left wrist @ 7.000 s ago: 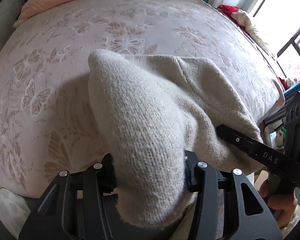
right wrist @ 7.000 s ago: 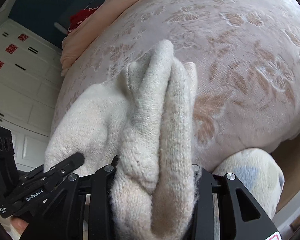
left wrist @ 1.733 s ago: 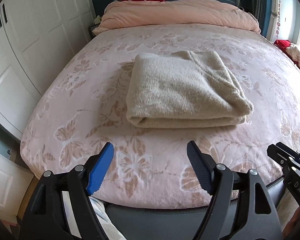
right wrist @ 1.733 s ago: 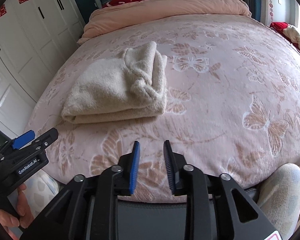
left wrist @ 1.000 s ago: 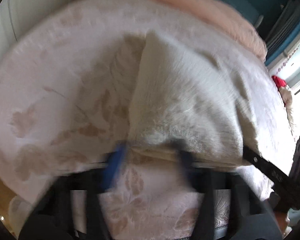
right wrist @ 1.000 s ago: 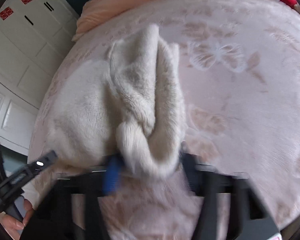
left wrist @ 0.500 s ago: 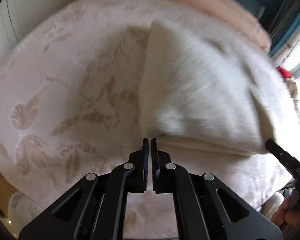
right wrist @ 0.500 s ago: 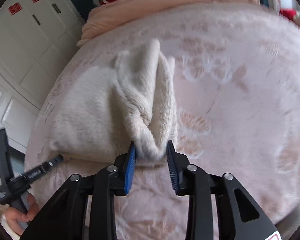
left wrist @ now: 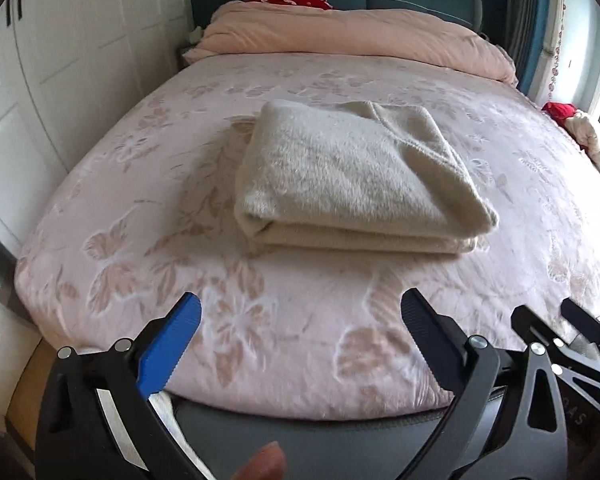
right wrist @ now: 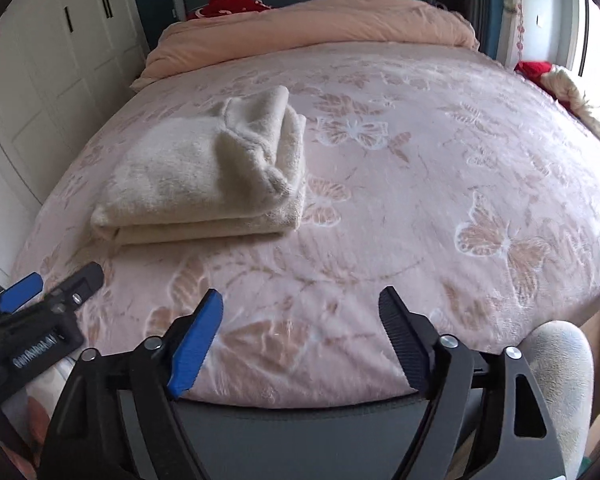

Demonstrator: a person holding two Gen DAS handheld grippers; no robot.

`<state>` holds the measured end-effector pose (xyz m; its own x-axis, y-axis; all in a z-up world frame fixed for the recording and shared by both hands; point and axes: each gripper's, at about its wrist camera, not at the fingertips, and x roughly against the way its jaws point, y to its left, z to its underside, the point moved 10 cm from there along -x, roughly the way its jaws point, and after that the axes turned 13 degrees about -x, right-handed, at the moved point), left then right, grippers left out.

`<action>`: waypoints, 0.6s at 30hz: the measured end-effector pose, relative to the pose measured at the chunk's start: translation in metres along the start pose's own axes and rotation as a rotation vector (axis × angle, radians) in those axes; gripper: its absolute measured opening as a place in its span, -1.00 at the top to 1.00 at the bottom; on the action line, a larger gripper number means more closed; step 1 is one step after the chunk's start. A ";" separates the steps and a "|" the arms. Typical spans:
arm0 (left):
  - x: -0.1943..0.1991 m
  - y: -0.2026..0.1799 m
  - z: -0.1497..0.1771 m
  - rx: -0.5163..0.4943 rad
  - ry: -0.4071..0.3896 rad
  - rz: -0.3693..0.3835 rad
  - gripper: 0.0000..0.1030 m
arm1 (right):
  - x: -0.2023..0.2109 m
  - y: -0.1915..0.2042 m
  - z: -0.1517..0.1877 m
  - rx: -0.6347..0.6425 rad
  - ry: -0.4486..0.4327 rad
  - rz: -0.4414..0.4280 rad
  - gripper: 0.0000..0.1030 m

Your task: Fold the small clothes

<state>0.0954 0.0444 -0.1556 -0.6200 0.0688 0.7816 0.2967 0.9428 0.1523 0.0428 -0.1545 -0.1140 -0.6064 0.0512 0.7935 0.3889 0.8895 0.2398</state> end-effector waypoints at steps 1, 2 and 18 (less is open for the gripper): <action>0.004 -0.003 0.004 -0.008 0.004 -0.009 -0.90 | 0.002 0.001 0.000 0.004 -0.006 -0.002 -0.58; 0.005 -0.003 0.006 -0.013 0.004 -0.014 -0.90 | 0.004 0.001 0.000 0.006 -0.013 -0.002 -0.61; 0.020 -0.012 0.013 -0.052 -0.007 -0.057 -0.89 | 0.015 -0.007 0.017 -0.015 -0.004 0.024 -0.63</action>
<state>0.0700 0.0390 -0.1500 -0.6418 0.0182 0.7667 0.2978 0.9272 0.2273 0.0200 -0.1520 -0.1133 -0.5999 0.0742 0.7966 0.4132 0.8814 0.2290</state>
